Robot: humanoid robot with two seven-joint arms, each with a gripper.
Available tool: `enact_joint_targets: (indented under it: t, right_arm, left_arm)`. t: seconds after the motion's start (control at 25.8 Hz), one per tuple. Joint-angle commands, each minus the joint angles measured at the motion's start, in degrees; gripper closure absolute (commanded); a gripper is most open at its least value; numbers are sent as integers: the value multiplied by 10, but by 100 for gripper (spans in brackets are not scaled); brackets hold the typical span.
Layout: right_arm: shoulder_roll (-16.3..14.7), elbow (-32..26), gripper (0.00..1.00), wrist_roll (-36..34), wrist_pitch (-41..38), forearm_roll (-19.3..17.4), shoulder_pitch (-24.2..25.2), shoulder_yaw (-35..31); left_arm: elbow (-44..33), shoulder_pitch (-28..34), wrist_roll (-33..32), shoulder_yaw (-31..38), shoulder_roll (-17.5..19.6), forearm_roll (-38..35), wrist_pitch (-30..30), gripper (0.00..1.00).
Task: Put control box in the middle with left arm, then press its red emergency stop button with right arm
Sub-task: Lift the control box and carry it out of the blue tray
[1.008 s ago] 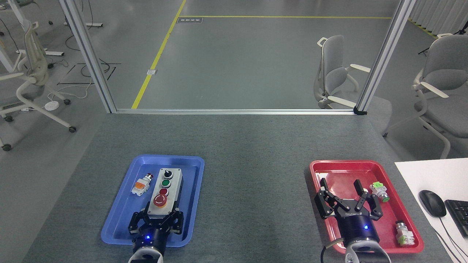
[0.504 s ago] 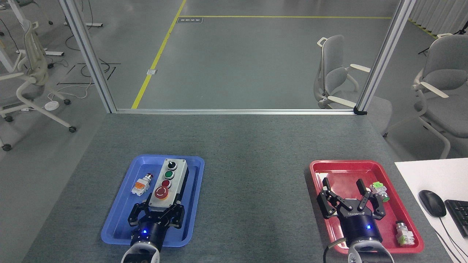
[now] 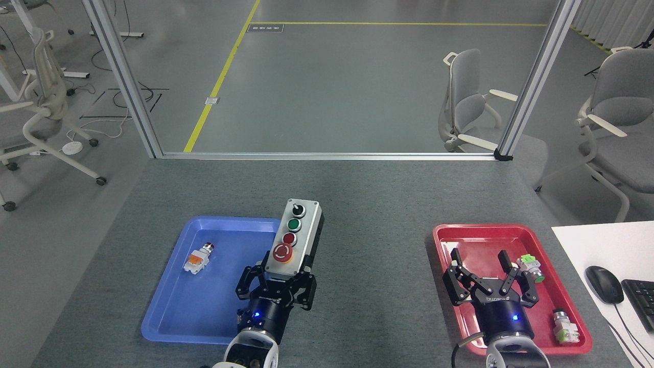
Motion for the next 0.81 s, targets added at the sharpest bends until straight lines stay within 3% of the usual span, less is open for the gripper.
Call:
enact_joint_targets:
  t: [0.0, 0.23, 0.47, 0.78]
  right_arm:
    - [3, 0, 2, 1, 0, -1, 1, -6]
    - [1, 0, 2, 0, 0, -1, 1, -7]
    - [3, 0, 2, 0, -1, -1, 1, -7]
    - [3, 0, 2, 1, -2, -2, 1, -9]
  left_arm:
    - [38, -27, 3, -71, -13, 5, 46, 100]
    - [95, -61, -2, -157, -16, 11, 85, 100]
    - [173, -93, -4, -213, -16, 11, 86, 100]
    - [220, -148, -17, -264, -17, 23, 79, 100]
